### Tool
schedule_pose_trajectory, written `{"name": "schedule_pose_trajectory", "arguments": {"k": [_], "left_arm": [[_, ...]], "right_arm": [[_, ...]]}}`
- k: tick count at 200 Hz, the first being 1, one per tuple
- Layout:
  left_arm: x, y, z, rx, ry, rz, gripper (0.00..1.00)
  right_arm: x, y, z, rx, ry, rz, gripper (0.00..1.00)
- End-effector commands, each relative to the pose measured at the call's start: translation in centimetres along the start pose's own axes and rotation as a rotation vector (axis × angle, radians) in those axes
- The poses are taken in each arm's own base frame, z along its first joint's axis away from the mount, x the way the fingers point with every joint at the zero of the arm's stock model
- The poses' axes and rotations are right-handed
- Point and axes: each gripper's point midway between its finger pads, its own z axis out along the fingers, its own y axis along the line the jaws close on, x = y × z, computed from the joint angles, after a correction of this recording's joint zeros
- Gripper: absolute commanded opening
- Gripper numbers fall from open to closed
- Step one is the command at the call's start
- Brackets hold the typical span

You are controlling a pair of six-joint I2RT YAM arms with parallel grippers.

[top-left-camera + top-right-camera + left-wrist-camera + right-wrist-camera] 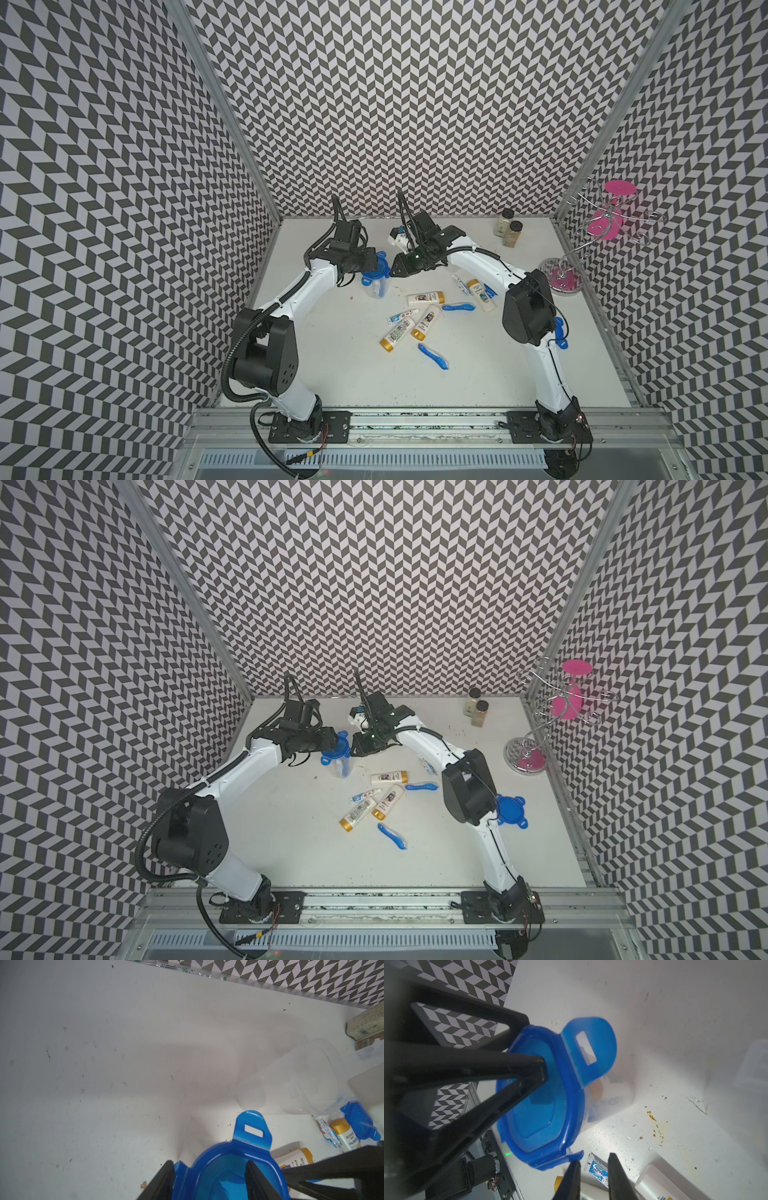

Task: Pack away toiletry kits
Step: Close the fastener on the container.

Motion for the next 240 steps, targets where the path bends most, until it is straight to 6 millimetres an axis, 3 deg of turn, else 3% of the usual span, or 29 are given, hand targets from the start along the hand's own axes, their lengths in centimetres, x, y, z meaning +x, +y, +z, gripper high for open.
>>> {"name": "schedule_pose_trajectory", "arguments": {"k": [1,75,125,198,240], "left_arm": [[6.0,-0.5,0.4,0.052,0.202,-0.039,0.55],[7.9,-2.5,0.1,0.184,0.23,-0.178,0.52],[8.2,-2.1,0.3,0.173,0.229,-0.258,0.51],[8.5,-0.6,0.4,0.126,0.226,-0.295,0.49],[8.3,-0.4,0.4,0.122,0.219,-0.297,0.49]], "right_arm": [[-2.4,0.8,0.4,-0.048,-0.076,-0.034,0.24],[-2.9,1.7,0.9,-0.12,-0.095,-0.016,0.24],[-2.8,1.6,0.3,-0.114,-0.102,-0.021,0.24],[-0.2,-0.4,-3.6,0.014,-0.093,-0.005,0.47],[-0.4,0.5,-6.9,0.07,-0.122,-0.033,0.51]]}}
